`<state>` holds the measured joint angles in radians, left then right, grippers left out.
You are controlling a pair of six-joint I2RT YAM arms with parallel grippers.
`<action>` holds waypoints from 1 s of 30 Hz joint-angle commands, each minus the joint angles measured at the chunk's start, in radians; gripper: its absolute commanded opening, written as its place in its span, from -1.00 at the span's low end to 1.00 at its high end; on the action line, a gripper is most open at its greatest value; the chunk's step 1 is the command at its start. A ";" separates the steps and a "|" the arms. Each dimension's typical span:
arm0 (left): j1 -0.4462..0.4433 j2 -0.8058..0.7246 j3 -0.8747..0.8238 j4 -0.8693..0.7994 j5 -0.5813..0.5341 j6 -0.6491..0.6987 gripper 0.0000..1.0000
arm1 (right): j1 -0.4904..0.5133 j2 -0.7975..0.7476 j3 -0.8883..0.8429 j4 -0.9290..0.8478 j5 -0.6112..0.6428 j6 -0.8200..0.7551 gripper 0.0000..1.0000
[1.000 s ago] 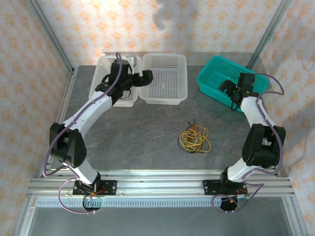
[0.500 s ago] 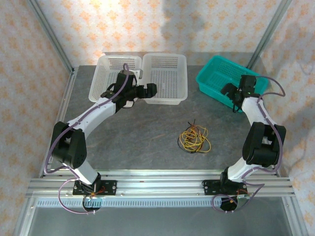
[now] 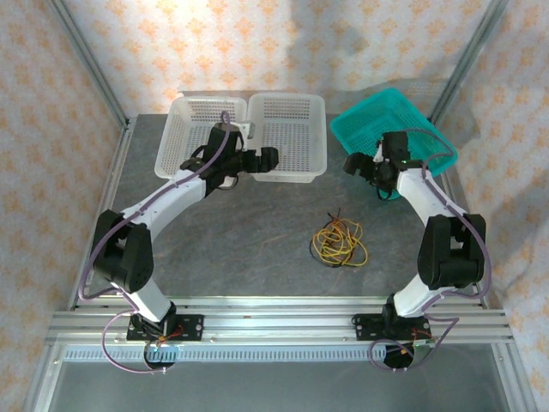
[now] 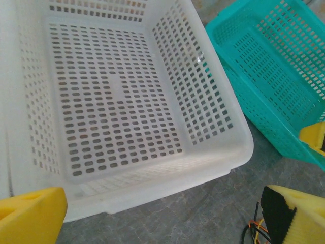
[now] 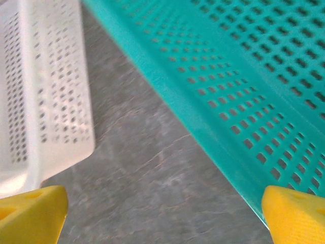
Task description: Untangle the cables
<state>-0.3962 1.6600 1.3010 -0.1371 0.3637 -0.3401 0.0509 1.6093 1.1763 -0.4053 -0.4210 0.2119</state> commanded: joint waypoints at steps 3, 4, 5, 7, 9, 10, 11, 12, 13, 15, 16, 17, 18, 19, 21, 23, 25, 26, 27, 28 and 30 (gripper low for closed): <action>-0.040 0.039 0.057 0.021 0.027 0.001 0.98 | 0.009 0.017 0.032 -0.040 -0.011 -0.027 0.96; -0.048 0.042 0.061 0.022 0.028 0.002 0.98 | 0.010 0.022 0.038 -0.045 -0.001 -0.036 0.96; -0.058 0.045 0.063 0.023 0.025 0.005 0.98 | 0.011 0.025 0.044 -0.053 0.014 -0.044 0.95; -0.088 0.046 0.069 0.024 0.005 0.019 0.98 | 0.020 0.031 0.066 -0.080 0.075 -0.057 0.92; -0.121 0.045 0.067 0.028 -0.025 0.027 0.98 | 0.029 0.047 0.089 -0.118 0.144 -0.068 0.88; -0.136 0.041 0.057 0.043 -0.031 0.024 0.98 | 0.034 0.059 0.100 -0.134 0.181 -0.073 0.86; -0.146 0.037 0.048 0.059 -0.031 0.018 0.99 | 0.038 0.070 0.112 -0.148 0.214 -0.080 0.83; -0.156 0.034 0.037 0.079 -0.030 0.009 0.99 | 0.039 0.083 0.125 -0.163 0.254 -0.083 0.80; -0.166 0.031 0.024 0.100 -0.027 -0.001 0.98 | 0.043 0.097 0.139 -0.172 0.290 -0.088 0.76; -0.183 0.028 0.010 0.129 -0.033 -0.012 0.98 | 0.042 0.115 0.155 -0.171 0.348 -0.093 0.70; -0.188 0.027 0.006 0.138 -0.035 -0.015 0.98 | 0.042 0.123 0.160 -0.163 0.370 -0.097 0.66; -0.195 0.030 0.007 0.142 -0.038 -0.018 0.98 | 0.041 0.132 0.166 -0.153 0.383 -0.106 0.61; -0.199 0.033 0.012 0.140 -0.043 -0.019 0.99 | 0.042 0.142 0.174 -0.140 0.386 -0.118 0.56; -0.202 0.036 0.017 0.137 -0.047 -0.017 0.98 | 0.043 0.155 0.181 -0.132 0.385 -0.129 0.51; -0.205 0.047 0.039 0.117 -0.058 -0.005 0.98 | 0.042 0.195 0.217 -0.136 0.360 -0.150 0.42; -0.205 0.053 0.051 0.103 -0.075 0.004 0.98 | 0.043 0.222 0.240 -0.126 0.324 -0.156 0.30; -0.205 0.056 0.070 0.079 -0.108 0.011 0.99 | 0.043 0.241 0.253 -0.107 0.286 -0.162 0.16; -0.206 0.061 0.083 0.060 -0.129 0.014 0.98 | 0.043 0.249 0.261 -0.096 0.271 -0.162 0.10; -0.205 0.065 0.097 0.043 -0.148 0.016 0.97 | 0.043 0.257 0.270 -0.088 0.261 -0.161 0.06; -0.205 0.068 0.109 0.030 -0.162 0.018 0.97 | 0.042 0.265 0.280 -0.086 0.252 -0.159 0.04; -0.204 0.069 0.121 0.018 -0.185 0.020 0.97 | 0.042 0.278 0.301 -0.074 0.221 -0.155 0.02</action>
<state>-0.5961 1.7203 1.3754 -0.0765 0.2501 -0.3389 0.0929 1.8706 1.4265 -0.5125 -0.1555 0.0643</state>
